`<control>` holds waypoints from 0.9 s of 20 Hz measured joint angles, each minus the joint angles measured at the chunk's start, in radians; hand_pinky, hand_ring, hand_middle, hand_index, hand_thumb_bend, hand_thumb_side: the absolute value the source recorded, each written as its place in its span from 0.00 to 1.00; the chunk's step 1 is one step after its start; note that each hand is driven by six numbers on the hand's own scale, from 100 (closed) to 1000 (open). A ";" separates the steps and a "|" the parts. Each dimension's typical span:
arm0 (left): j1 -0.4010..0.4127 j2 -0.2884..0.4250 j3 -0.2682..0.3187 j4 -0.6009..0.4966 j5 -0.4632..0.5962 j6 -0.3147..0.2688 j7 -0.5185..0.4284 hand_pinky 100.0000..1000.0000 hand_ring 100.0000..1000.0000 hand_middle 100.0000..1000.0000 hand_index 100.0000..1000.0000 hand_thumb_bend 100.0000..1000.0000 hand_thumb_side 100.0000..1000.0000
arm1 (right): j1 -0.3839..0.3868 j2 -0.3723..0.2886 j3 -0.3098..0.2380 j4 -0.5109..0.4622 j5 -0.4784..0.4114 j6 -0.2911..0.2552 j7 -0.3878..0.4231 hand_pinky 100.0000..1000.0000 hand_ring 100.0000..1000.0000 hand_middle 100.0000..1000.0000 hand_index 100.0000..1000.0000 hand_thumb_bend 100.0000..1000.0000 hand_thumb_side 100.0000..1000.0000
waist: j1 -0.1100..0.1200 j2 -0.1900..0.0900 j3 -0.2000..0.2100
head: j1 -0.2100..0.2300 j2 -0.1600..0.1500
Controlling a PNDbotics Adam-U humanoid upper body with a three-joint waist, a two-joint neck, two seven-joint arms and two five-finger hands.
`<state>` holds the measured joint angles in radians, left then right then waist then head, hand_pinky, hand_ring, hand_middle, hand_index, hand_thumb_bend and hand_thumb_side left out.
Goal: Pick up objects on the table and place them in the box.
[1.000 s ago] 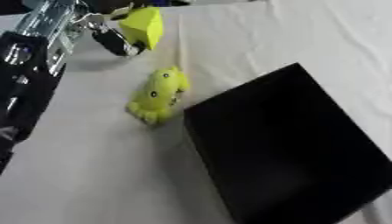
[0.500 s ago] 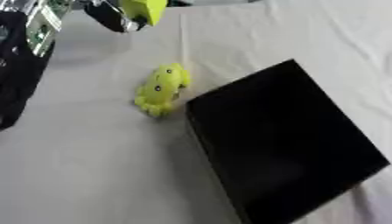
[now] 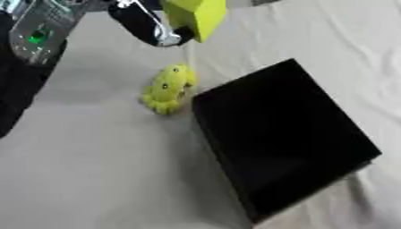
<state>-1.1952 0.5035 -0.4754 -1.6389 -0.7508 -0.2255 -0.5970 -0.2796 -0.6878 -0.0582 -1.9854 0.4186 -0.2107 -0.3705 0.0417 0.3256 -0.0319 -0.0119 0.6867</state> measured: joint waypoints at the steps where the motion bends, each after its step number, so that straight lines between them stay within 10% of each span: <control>1: 0.000 -0.009 -0.011 -0.023 0.012 0.008 -0.012 0.69 0.66 0.56 0.68 0.00 0.37 | 0.001 -0.002 -0.001 0.000 -0.002 0.000 0.000 0.84 0.77 0.65 0.82 0.00 1.00 | 0.000 -0.004 0.002 | -0.002 0.002; 18: 0.090 -0.216 -0.113 -0.127 -0.076 0.032 -0.069 0.68 0.66 0.57 0.69 0.00 0.38 | 0.027 -0.004 -0.012 0.000 -0.005 0.010 -0.009 0.84 0.77 0.65 0.81 0.00 1.00 | 0.013 -0.013 0.033 | -0.036 0.034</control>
<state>-1.1055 0.2874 -0.5881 -1.7657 -0.8272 -0.1931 -0.6661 -0.2531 -0.6919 -0.0703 -1.9854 0.4136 -0.2012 -0.3794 0.0543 0.3124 0.0012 -0.0483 0.7202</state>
